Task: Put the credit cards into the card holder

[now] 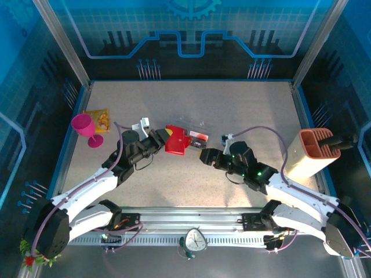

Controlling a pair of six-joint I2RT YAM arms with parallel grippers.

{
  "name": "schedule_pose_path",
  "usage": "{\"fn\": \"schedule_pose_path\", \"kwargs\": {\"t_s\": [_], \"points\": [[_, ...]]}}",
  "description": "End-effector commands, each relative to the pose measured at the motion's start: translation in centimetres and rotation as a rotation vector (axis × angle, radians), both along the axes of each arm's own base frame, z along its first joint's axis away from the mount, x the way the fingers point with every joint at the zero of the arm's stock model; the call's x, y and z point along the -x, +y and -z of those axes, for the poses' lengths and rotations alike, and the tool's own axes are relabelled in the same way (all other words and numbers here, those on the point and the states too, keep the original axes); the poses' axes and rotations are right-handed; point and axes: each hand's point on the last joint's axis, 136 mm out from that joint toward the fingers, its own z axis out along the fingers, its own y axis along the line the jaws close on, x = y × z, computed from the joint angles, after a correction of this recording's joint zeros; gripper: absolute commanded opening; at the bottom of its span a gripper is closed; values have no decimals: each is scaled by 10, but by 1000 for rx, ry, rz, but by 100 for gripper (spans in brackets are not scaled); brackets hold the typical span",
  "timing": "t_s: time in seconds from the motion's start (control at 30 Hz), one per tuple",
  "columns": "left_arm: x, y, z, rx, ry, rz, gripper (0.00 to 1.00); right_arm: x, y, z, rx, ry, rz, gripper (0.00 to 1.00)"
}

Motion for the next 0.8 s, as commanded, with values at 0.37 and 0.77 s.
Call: {"fn": "schedule_pose_path", "kwargs": {"t_s": [0.37,0.77], "points": [[-7,-8,-27,103,-68,-1,0,-39,66,-48,-275,-97,-69,57],[-7,-7,-27,113,-69,-9,0,-41,44,-32,-339,-93,-3,54]]}}
